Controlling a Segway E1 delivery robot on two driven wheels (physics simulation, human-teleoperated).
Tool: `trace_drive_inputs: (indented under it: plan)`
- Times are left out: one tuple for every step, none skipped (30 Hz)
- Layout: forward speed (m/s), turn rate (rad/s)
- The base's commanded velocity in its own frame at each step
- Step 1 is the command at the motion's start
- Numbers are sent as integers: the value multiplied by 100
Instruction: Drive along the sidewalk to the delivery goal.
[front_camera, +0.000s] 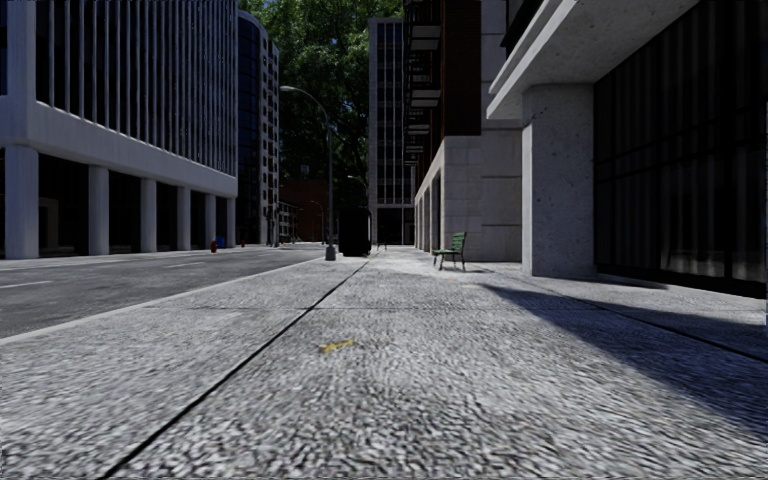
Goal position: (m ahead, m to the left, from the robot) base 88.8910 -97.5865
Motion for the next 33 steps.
trace_drive_inputs:
  plan:
    - [200,0]
    - [200,0]
    - [200,0]
    - [200,0]
    - [200,0]
    - [200,0]
    - [200,0]
    - [200,0]
    - [200,0]
    - [200,0]
    - [200,0]
    - [200,0]
    - [200,0]
    - [200,0]
    - [200,0]
    - [200,0]
    - [200,0]
    - [200,0]
    - [200,0]
    - [200,0]
    - [200,0]
    - [200,0]
    - [200,0]
    - [200,0]
    - [200,0]
    - [200,0]
    - [200,0]
    - [200,0]
    - [200,0]
    - [200,0]
    - [200,0]
    - [200,0]
    - [200,0]
